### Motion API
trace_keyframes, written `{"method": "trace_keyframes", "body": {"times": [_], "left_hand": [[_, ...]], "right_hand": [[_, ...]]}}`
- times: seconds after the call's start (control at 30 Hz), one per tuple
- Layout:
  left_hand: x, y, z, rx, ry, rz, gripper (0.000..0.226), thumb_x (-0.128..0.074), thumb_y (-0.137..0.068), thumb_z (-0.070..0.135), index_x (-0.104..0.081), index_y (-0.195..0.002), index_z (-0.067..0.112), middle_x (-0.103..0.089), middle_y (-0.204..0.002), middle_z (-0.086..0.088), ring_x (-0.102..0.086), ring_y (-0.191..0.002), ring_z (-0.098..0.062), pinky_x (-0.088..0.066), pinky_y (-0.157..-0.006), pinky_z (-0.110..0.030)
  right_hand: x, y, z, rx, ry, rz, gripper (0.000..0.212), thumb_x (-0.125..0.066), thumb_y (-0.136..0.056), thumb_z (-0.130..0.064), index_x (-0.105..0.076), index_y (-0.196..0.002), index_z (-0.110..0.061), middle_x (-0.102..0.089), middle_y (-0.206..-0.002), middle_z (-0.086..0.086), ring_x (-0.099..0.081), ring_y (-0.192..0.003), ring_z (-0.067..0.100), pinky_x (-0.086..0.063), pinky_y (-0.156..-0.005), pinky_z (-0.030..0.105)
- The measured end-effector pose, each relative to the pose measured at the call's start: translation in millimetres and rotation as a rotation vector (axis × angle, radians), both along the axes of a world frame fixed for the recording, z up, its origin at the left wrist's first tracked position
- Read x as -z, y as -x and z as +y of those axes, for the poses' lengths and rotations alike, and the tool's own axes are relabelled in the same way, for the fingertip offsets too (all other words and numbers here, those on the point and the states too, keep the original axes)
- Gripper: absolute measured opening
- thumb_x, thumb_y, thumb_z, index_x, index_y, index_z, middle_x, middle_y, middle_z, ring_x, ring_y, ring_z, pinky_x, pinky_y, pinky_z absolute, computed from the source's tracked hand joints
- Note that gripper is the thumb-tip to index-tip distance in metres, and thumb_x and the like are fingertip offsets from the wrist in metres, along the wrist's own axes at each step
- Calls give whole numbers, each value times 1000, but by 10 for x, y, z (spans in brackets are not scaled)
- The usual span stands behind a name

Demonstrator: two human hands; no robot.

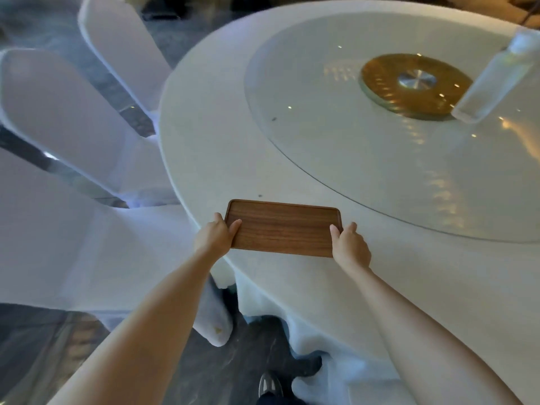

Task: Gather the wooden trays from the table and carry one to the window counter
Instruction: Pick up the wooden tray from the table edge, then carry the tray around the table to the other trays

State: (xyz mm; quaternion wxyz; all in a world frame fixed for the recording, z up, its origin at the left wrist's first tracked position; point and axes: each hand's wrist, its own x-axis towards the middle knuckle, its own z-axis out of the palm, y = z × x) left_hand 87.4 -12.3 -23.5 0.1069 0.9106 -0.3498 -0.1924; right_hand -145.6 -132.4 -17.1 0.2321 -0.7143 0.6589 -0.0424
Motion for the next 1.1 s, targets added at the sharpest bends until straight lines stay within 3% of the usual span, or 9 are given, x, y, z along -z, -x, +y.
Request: {"method": "trace_keyframes", "body": {"times": [0.13,0.27,0.43,0.6,0.73,1.1], "left_hand": [[-272,-492,404,-162,80,-27,43,-34,-93,50,-38,-90,6,-64,-103,-21,-61,-93,-38,-38,-65,-36],[-572,-986,1000,-357,104,-95,48,-34,-92,51,-42,-100,5,-64,-106,-20,-60,-98,-37,-35,-68,-36],[-880,-1520,1933,-593,136,-150,42,-33,-92,52,-32,-88,10,-64,-107,-22,-59,-100,-39,-35,-69,-37],[-1113,-2009,2987,-786,147,-214,43,-31,-93,50,-37,-94,8,-63,-111,-23,-59,-102,-39,-38,-73,-38],[-1222,-2483,3842,-900,182,-225,49,-29,-95,47,-42,-108,2,-61,-117,-25,-56,-109,-40,-42,-85,-43],[-1613,-4121,6082,-1045,260,-257,45,-24,-98,38,-44,-113,1,-61,-115,-22,-57,-104,-38,-38,-75,-37]], "right_hand": [[-223,-711,33,-167,64,-60,43,-31,-96,-39,-41,-109,1,-63,-105,25,-61,-95,41,-42,-68,38],[-474,-1526,253,-332,95,-130,43,-31,-96,-38,-42,-110,1,-63,-106,25,-60,-96,41,-45,-72,39],[-757,-2564,809,-554,103,-234,41,-31,-97,-36,-44,-110,0,-63,-106,24,-60,-96,41,-40,-69,37],[-996,-3505,1671,-737,120,-295,42,-30,-97,-36,-45,-110,0,-63,-109,24,-59,-98,41,-40,-70,38],[-1123,-4213,2481,-825,129,-344,40,-27,-97,-34,-47,-110,-1,-62,-111,24,-58,-99,41,-44,-77,40],[-1528,-6200,4606,-974,110,-397,36,-28,-97,-30,-48,-110,-1,-61,-113,27,-56,-103,42,-43,-80,42]]}}
